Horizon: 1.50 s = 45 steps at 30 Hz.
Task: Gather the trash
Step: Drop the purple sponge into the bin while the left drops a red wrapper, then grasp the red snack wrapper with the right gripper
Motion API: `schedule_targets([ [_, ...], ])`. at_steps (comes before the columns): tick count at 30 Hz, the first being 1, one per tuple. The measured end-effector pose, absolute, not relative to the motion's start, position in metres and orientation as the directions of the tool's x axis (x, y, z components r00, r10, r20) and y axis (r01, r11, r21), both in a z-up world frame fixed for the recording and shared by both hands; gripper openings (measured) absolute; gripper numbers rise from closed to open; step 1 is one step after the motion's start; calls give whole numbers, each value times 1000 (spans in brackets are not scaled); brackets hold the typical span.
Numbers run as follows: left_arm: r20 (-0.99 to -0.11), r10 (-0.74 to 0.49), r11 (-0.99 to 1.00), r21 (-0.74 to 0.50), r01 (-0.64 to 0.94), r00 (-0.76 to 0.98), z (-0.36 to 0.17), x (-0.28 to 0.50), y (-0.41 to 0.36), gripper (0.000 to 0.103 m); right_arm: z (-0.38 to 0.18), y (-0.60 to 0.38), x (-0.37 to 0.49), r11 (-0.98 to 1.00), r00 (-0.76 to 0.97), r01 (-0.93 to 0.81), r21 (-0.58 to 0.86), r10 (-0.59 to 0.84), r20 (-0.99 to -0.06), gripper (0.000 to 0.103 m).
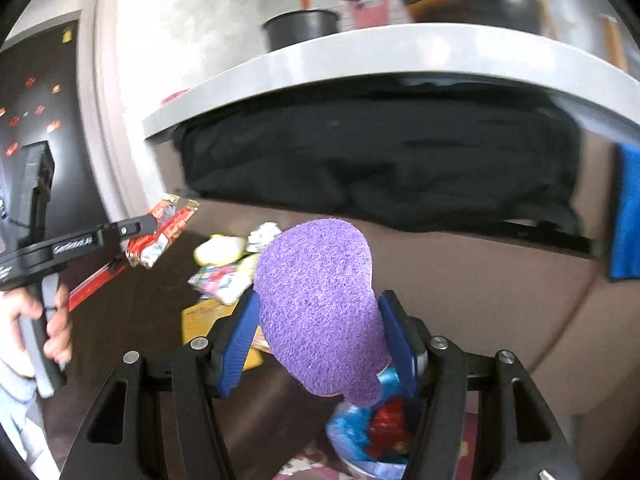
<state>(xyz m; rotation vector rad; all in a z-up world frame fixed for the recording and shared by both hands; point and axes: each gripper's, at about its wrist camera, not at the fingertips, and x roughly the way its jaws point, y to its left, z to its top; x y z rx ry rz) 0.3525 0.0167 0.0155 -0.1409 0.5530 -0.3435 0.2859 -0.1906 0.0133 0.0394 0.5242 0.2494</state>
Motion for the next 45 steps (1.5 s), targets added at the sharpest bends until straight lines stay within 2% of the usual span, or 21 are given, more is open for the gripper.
schedule_targets([
  [9, -606, -392, 920, -232, 317, 693, -46, 359, -84, 20, -10, -277, 266, 988, 844, -61, 143, 128, -521, 58],
  [14, -672, -367, 928, -216, 305, 643, -85, 373, -109, 20, -46, -301, 276, 981, 808, -14, 195, 125, -575, 58],
  [21, -753, -393, 914, -259, 311, 528, -130, 405, -123, 21, -108, -306, 310, 966, 728, 18, 259, 165, -665, 58],
  [24, -767, -389, 917, -266, 297, 510, -141, 416, -122, 29, -133, -308, 326, 951, 693, 22, 308, 207, -691, 58],
  [25, -772, -388, 917, -269, 294, 503, -143, 420, -124, 37, -141, -308, 332, 943, 680, 16, 332, 233, -695, 58],
  [26, -773, -388, 917, -271, 293, 501, -144, 422, -124, 45, -146, -309, 335, 937, 674, 12, 350, 251, -695, 59],
  [28, -770, -400, 913, -284, 293, 498, -146, 427, -124, 50, -159, -308, 344, 920, 653, 15, 391, 287, -701, 60],
  [31, -763, -414, 908, -302, 292, 497, -144, 433, -122, 50, -173, -308, 352, 928, 653, 57, 368, 244, -717, 60],
  [37, -740, -442, 895, -329, 300, 507, -132, 430, -109, 50, -174, -317, 350, 904, 671, 61, 424, 277, -687, 61],
  [42, -707, -457, 888, -329, 321, 540, -108, 413, -91, 50, -145, -303, 345, 913, 670, -12, 408, 311, -675, 61],
  [45, -677, -441, 896, -303, 323, 589, -88, 398, -68, 50, -118, -275, 341, 940, 686, -88, 330, 297, -664, 61],
])
